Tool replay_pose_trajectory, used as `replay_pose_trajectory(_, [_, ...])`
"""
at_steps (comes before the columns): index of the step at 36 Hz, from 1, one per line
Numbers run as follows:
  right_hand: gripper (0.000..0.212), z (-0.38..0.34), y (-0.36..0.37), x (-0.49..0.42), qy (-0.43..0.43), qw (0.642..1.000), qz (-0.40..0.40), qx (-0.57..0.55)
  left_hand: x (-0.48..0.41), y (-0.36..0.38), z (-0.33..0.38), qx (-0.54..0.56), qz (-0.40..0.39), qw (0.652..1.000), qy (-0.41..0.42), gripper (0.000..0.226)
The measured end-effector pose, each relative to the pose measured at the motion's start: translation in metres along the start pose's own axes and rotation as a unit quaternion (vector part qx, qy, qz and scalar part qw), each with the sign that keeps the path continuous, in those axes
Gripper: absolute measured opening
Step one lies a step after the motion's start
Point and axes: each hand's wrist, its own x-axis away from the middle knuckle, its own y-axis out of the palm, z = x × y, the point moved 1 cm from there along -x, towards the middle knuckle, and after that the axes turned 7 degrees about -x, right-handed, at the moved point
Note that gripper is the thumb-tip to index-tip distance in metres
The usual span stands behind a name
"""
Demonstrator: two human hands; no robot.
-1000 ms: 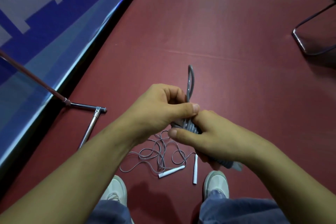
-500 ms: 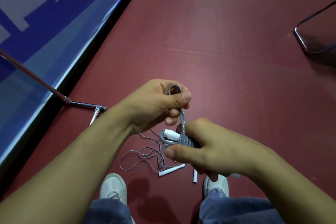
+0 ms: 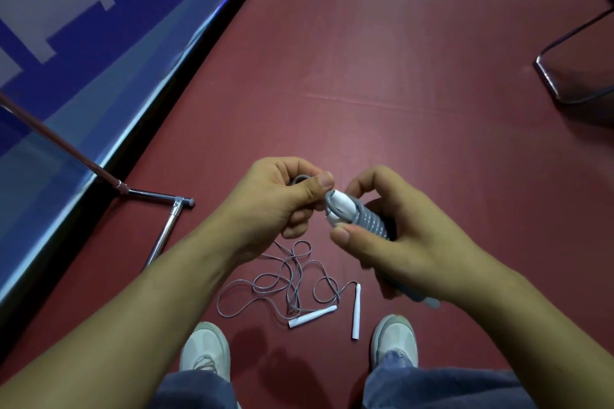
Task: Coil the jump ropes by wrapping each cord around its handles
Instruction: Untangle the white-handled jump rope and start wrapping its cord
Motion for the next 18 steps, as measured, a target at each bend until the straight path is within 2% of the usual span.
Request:
replay_pose_trajectory(6, [0.030, 0.001, 0.001, 0.000, -0.062, 0.995, 0.051, -0.064, 0.003, 0.002, 0.001, 0.026, 0.009, 0.999, -0.017, 0.023])
replay_pose_trajectory(13, [0.027, -0.005, -0.003, -0.002, -0.069, 0.984, 0.103, -0.131, 0.011, 0.003, -0.002, 0.070, 0.006, 0.997, -0.035, 0.017])
replay_pose_trajectory(15, [0.025, -0.006, -0.005, -0.003, -0.071, 0.982, 0.107, -0.138, 0.013, 0.002, -0.001, 0.034, 0.018, 0.999, 0.002, 0.003])
replay_pose_trajectory(18, [0.021, -0.006, -0.007, -0.005, -0.068, 0.983, 0.103, -0.136, 0.016, -0.001, 0.004, -0.061, 0.023, 0.993, 0.096, 0.010])
